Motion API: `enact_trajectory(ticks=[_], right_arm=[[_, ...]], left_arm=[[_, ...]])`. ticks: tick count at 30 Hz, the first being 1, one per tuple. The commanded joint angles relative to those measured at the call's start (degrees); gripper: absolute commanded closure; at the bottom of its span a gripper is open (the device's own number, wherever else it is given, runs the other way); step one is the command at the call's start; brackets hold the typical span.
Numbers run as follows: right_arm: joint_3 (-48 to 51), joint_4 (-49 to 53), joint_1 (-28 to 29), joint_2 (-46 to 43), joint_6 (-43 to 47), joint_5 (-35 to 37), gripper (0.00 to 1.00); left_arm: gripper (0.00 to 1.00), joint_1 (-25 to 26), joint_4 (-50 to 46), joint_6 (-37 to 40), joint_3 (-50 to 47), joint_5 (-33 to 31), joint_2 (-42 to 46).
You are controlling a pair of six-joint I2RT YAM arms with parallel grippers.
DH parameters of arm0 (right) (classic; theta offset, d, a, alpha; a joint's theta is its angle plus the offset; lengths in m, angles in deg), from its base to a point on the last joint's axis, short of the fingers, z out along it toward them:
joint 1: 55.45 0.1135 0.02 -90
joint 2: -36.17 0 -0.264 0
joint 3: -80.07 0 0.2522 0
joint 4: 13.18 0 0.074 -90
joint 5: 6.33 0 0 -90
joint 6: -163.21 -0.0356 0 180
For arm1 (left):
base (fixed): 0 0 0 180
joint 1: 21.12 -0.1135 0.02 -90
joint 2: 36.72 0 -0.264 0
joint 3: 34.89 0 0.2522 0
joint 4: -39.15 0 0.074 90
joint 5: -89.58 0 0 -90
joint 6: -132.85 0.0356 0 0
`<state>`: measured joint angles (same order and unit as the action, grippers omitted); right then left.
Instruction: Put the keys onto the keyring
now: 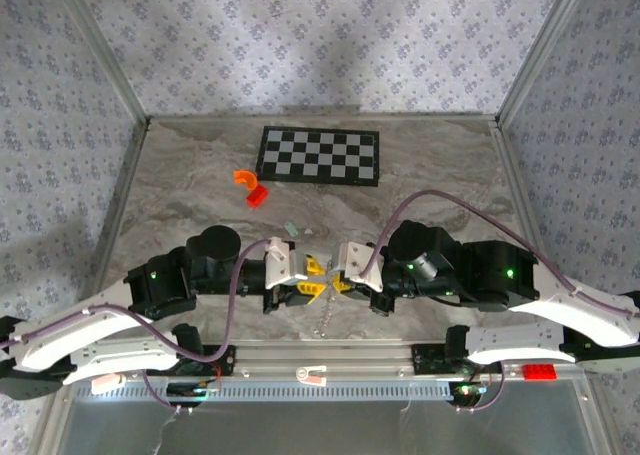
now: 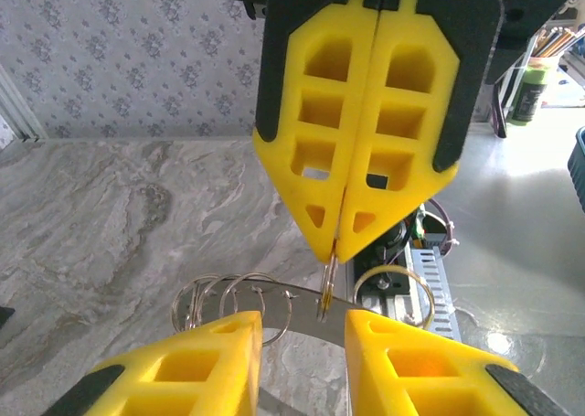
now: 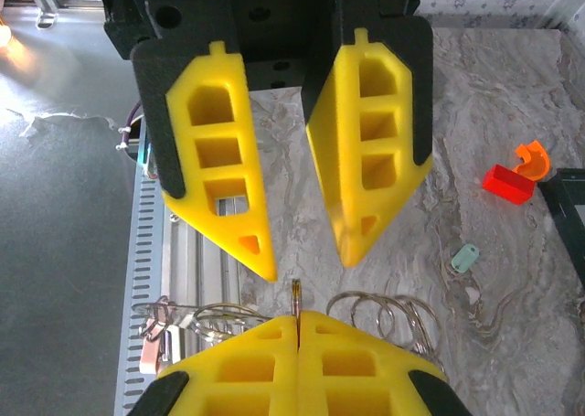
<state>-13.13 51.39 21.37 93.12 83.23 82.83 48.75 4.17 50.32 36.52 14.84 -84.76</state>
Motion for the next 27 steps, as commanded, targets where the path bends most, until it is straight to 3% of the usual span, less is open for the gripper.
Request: enact_trajectory(ticks=[1, 15, 22, 27], right_arm=[[-1.5, -2.0, 0.4, -0.4, 1.1, -0.9, 1.0], [0.0, -3.3, 0.7, -0.7, 0.6, -1.1, 1.0], [0.3, -3.9, 0.8, -0.8, 0.5, -1.0, 1.0], [0.6, -4.6, 1.0, -0.7, 0.4, -1.6, 1.0]], left_arm=[[0.73, 0.2, 2.2, -0.2, 2.4, 1.2, -0.3], [0.82, 0.2, 4.7, -0.5, 1.9, 1.5, -2.1], [1.0, 0.2, 5.9, -1.1, 1.2, 2.6, -2.0], [1.0, 0.2, 8.2, -1.9, -0.3, 2.7, -1.3]])
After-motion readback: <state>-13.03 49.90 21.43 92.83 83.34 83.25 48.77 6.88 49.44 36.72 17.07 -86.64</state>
